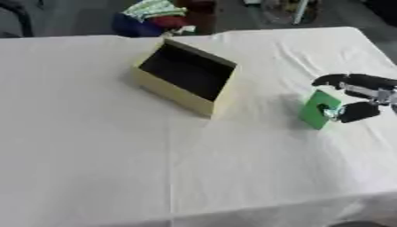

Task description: Pick up objects on the table and place them in the box.

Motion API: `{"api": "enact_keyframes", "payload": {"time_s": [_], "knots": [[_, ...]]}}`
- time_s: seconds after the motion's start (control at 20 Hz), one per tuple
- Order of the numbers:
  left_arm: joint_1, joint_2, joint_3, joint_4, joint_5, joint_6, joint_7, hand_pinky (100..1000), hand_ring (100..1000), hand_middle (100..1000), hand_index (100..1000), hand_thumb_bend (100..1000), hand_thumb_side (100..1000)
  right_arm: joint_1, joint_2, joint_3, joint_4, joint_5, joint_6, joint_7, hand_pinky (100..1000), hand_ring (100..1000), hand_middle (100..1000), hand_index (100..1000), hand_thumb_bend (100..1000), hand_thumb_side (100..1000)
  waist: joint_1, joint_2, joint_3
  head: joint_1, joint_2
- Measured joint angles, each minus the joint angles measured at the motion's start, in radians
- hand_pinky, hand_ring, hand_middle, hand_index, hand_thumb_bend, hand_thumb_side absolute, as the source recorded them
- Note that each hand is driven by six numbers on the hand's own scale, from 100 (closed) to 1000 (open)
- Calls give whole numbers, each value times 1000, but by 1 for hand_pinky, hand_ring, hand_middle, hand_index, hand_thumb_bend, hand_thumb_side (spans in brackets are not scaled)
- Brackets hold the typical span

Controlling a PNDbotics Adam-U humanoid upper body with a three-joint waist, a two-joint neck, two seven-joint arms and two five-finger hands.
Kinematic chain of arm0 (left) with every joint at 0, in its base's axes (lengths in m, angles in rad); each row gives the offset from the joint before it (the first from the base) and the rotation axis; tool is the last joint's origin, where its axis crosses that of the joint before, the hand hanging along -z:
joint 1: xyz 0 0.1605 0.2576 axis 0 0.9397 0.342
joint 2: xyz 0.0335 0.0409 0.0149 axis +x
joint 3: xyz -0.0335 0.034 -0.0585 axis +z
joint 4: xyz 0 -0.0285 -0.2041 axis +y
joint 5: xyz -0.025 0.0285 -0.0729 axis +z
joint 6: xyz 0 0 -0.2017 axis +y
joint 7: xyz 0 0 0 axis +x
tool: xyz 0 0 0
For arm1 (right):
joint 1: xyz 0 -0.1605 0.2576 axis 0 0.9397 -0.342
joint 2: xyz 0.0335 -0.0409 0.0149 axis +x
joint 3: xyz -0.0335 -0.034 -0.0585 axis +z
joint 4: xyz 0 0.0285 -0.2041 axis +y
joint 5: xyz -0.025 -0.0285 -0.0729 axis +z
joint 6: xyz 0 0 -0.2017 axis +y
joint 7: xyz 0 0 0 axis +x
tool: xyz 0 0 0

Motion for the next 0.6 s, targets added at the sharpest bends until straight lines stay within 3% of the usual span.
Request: {"api": "enact_keyframes", "payload": {"time_s": [0.6], "knots": [[1,0,0,0,1,1,-3,626,465,455,615,100,697,-8,11,-5,19,0,5,5,872,986,971,1000,100,629,1,0,1,0,0]]}}
